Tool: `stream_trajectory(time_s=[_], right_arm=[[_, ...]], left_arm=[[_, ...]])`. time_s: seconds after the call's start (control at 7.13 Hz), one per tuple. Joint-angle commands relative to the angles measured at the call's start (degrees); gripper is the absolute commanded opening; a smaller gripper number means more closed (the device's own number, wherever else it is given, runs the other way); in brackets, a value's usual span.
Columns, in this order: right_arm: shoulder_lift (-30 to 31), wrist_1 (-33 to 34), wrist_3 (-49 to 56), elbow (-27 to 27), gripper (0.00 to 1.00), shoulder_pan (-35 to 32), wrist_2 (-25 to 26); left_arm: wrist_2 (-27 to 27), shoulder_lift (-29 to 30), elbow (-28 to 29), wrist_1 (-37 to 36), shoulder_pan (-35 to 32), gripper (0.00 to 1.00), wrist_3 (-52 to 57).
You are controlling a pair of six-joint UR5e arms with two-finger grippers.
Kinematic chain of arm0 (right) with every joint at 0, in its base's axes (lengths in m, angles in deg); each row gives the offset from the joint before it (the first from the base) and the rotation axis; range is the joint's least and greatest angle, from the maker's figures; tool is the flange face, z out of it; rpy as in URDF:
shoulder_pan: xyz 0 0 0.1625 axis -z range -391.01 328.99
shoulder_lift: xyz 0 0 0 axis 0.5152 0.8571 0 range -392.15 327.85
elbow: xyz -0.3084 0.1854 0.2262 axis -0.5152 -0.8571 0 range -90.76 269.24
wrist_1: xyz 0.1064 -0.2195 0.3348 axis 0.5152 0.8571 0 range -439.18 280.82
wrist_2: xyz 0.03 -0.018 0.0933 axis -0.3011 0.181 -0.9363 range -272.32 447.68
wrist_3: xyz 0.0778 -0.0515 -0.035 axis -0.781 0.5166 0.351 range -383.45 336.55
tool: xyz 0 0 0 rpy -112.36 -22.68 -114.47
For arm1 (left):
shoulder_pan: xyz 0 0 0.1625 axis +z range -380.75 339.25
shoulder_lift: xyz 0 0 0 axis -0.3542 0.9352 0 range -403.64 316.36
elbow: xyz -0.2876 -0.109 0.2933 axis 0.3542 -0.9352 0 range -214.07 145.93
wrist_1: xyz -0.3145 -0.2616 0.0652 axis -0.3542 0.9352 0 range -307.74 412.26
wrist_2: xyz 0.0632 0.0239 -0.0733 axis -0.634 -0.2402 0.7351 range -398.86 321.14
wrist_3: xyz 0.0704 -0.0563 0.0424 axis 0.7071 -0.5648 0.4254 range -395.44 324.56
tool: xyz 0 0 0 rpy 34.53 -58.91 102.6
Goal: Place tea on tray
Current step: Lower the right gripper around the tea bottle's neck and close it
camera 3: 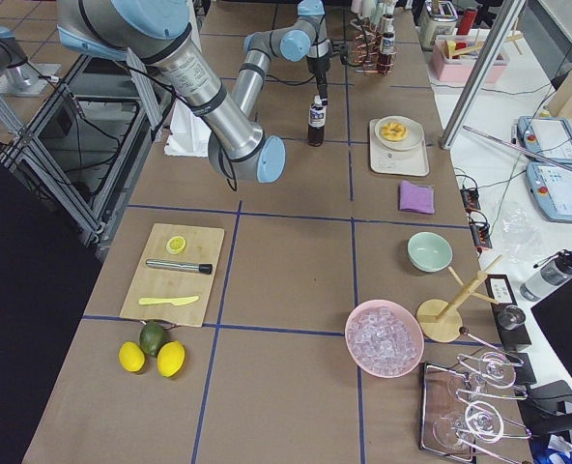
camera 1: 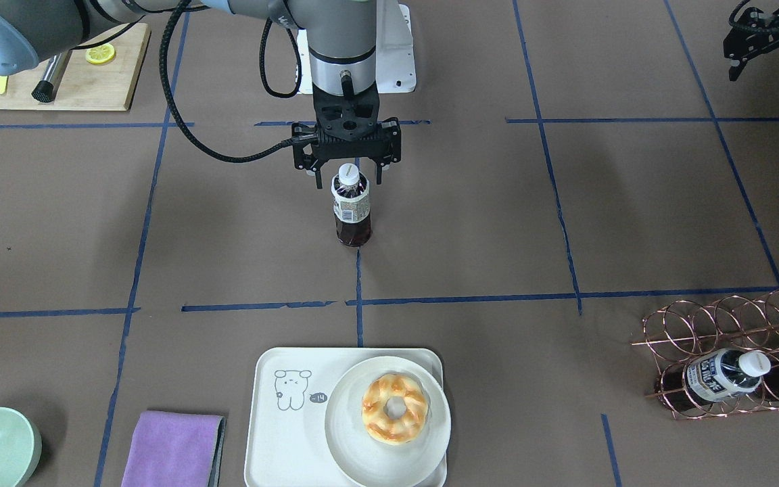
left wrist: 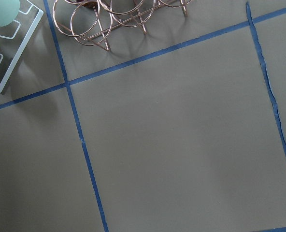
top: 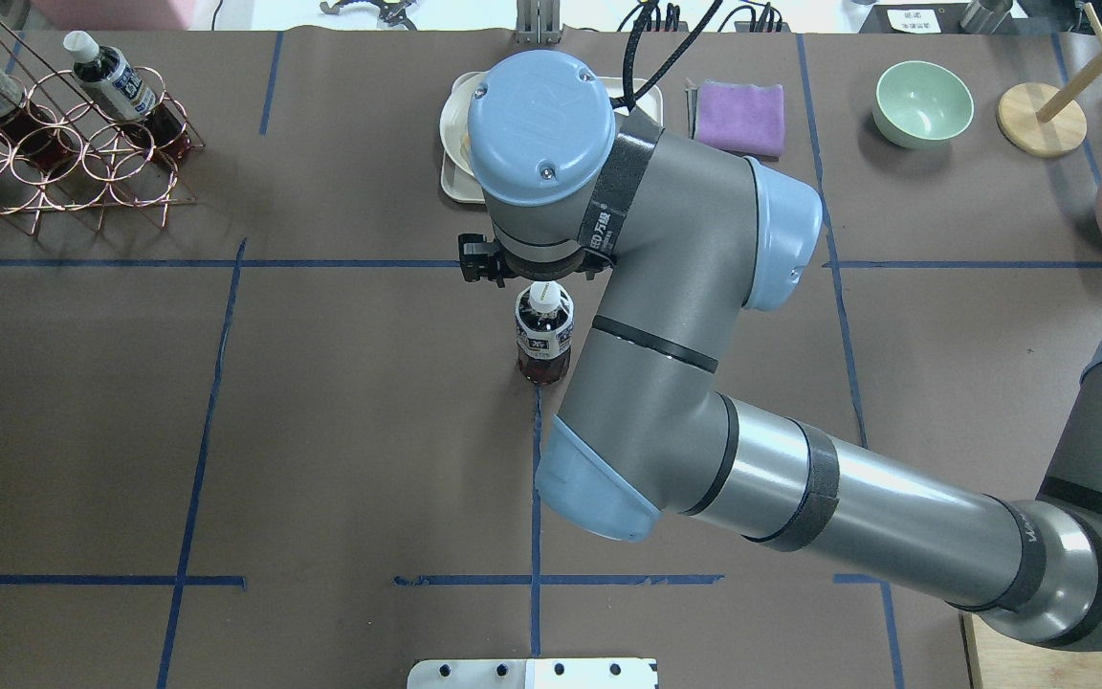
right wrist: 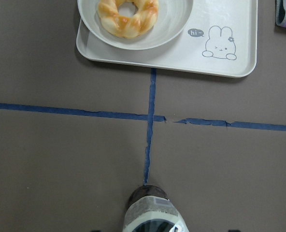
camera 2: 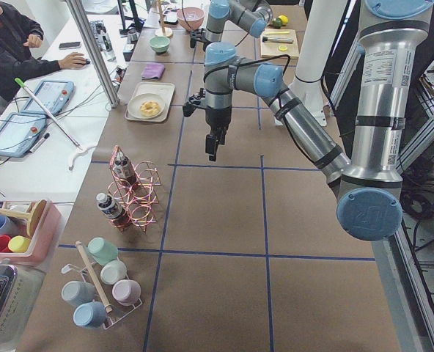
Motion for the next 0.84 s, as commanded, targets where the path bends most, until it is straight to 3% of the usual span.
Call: stream_trajectory(time_s=[0.0, 0.28, 0.7], right_arm=[[0.4, 0.0, 0.0, 0.1, 0.54, 0.0, -1.0], [0.5, 0.1, 0.0, 0.2, 0.47, -0.1, -2.7], [0.6, 0.2, 0.0, 0.2, 0.43, 0.0, -2.7]], left_arm=[[0.0, 0.0, 0.0, 0.0, 0.0, 1.00, 0.0], [0.0, 0.1, 0.3, 0.1, 0.0, 1.00, 0.1], [-0.1, 0.2, 0.4, 0.2, 0.0, 1.00, 0.0]])
